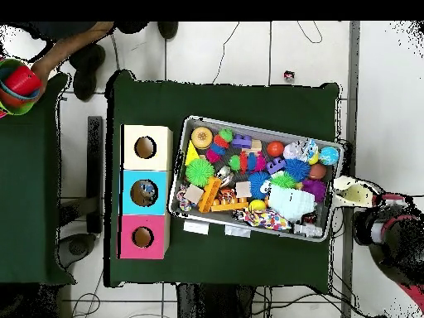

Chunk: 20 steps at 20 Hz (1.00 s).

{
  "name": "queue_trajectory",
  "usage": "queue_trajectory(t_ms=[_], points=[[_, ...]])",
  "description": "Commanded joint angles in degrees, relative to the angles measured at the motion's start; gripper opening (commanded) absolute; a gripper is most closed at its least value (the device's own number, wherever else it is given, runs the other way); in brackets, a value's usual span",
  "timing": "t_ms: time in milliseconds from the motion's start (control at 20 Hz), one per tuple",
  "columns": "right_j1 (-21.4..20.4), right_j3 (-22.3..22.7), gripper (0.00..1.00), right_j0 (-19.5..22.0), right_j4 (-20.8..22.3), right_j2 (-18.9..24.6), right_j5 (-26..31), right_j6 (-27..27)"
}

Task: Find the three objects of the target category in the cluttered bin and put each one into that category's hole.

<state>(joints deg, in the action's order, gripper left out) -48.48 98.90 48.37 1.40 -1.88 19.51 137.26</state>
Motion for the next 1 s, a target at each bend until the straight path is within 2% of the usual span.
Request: queue_trajectory(t_ms=[50,550,1000], points=[[0.01,7.77,0.0,-2.02,-2.21,-1.4,-3.06,9.68],[2.09,9.14,0.0,-6.76,-4.33,-4.56,-6.52,12.14],[2.65,10.0,0.0,-8.72,-6.69,-5.53,-6.73,11.91]])
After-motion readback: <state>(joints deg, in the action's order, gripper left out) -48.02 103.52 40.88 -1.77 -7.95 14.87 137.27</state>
